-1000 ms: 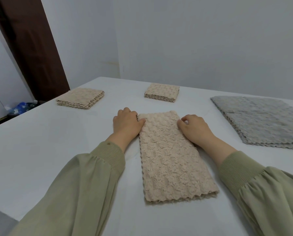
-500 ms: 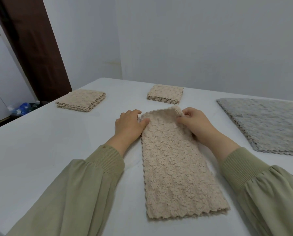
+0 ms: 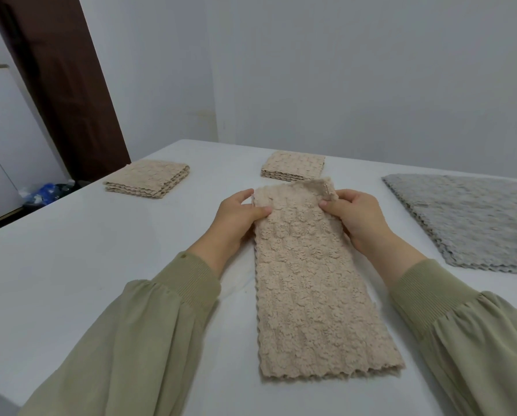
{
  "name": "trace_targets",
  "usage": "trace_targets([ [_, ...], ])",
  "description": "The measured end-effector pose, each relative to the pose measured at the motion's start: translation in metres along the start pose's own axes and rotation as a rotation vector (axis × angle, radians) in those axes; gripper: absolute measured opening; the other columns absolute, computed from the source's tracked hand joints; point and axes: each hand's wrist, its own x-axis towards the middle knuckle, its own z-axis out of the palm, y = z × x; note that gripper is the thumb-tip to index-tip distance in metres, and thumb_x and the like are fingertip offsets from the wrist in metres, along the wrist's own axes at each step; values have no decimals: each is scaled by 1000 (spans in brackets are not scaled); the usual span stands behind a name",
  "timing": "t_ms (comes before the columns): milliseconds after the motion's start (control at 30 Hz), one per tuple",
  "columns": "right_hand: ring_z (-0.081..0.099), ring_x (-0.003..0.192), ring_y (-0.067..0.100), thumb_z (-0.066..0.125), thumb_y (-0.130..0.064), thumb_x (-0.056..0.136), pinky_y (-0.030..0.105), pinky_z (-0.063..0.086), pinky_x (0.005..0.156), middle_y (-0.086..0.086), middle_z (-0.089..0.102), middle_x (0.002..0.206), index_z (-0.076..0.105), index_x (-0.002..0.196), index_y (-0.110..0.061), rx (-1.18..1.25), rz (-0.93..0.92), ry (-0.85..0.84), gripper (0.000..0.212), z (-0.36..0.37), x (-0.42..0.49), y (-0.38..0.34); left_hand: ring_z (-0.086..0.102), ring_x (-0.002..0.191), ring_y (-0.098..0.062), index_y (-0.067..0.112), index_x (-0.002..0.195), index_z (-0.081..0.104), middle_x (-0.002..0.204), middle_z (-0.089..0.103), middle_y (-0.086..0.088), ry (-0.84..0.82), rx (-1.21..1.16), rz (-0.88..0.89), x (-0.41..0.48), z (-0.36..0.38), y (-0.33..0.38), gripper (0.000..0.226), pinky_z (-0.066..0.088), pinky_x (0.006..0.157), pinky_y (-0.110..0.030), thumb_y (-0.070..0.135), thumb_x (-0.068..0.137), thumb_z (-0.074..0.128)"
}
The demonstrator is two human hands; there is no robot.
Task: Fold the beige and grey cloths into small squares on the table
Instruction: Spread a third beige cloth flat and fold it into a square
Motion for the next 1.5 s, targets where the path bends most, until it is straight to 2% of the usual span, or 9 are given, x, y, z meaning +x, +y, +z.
trace_targets([
  [200, 53, 40, 4, 71, -3, 79, 16, 42, 41, -2, 61, 54, 67, 77, -7, -213, 3, -22, 6, 2, -2, 4, 70, 81, -20, 6, 123, 59, 89, 72, -9, 99, 196, 133, -3, 3, -4, 47, 56, 78, -33, -5, 78, 68],
  [367, 52, 53, 11, 68, 5, 77, 22, 45, 58, 7, 60, 61, 65, 71, -10, -229, -200, 40, 16, 4, 0, -13, 69, 81, -18, 18, 84, 70, 82, 72, 0, 220, 139, 290, -9, 4, 5, 17, 55, 75, -29, 1, 80, 69],
  [500, 32, 42, 3, 71, -2, 76, 11, 26, 45, -2, 44, 50, 72, 77, -9, -360, -278, 81, 7, 5, -8, -20, 51, 62, -9, 21, 80, 69, 66, 57, 6, 360, 429, 470, -17, 2, 21, 5, 41, 61, -21, 16, 79, 72],
  [700, 49, 38, 11, 46, 8, 84, 21, 40, 41, 4, 59, 48, 66, 81, -3, -143, -129, 63, 23, 7, -43, -14, 57, 43, -14, 6, 87, 65, 56, 65, -4, 171, 219, 203, -49, 3, 17, 18, 43, 40, -21, -3, 88, 49],
  [867, 60, 58, 26, 44, -7, 90, 33, 48, 55, 21, 62, 76, 59, 82, -1, 137, 3, 10, 18, 7, -69, -11, 71, 67, -23, 5, 89, 65, 76, 73, -9, 113, 27, 97, -76, -3, 18, 27, 57, 62, -30, 16, 93, 40],
  [967, 52, 65, 23, 57, -29, 89, 39, 50, 64, 10, 52, 72, 62, 74, -9, -17, -5, 64, 25, 0, -77, -2, 65, 59, -18, 11, 78, 65, 65, 64, -2, 91, 28, 12, -86, -5, 14, 29, 55, 60, -30, 34, 92, 53],
  [1167, 47, 54, 16, 55, 5, 83, 25, 52, 49, 7, 50, 65, 61, 78, -9, -111, 6, 31, 16, -5, -86, 2, 57, 59, -14, 11, 78, 65, 67, 61, -3, 57, 86, -4, -87, -2, 4, 13, 53, 56, -27, 1, 85, 63],
  [1300, 33, 48, 13, 50, 7, 80, 21, 29, 44, 5, 41, 59, 63, 89, -18, -295, -113, 40, 29, -2, -75, 1, 62, 63, -16, 11, 88, 66, 76, 66, -9, 43, -82, 30, -79, 6, 6, 15, 52, 57, -25, -3, 86, 59],
  [1500, 37, 52, 12, 54, -2, 85, 21, 33, 47, 2, 46, 62, 65, 94, -18, -256, -174, 121, 22, -1, -66, -2, 63, 69, -16, 10, 85, 65, 80, 65, -6, 99, -148, 33, -69, 9, 5, 11, 57, 63, -27, 3, 89, 58],
])
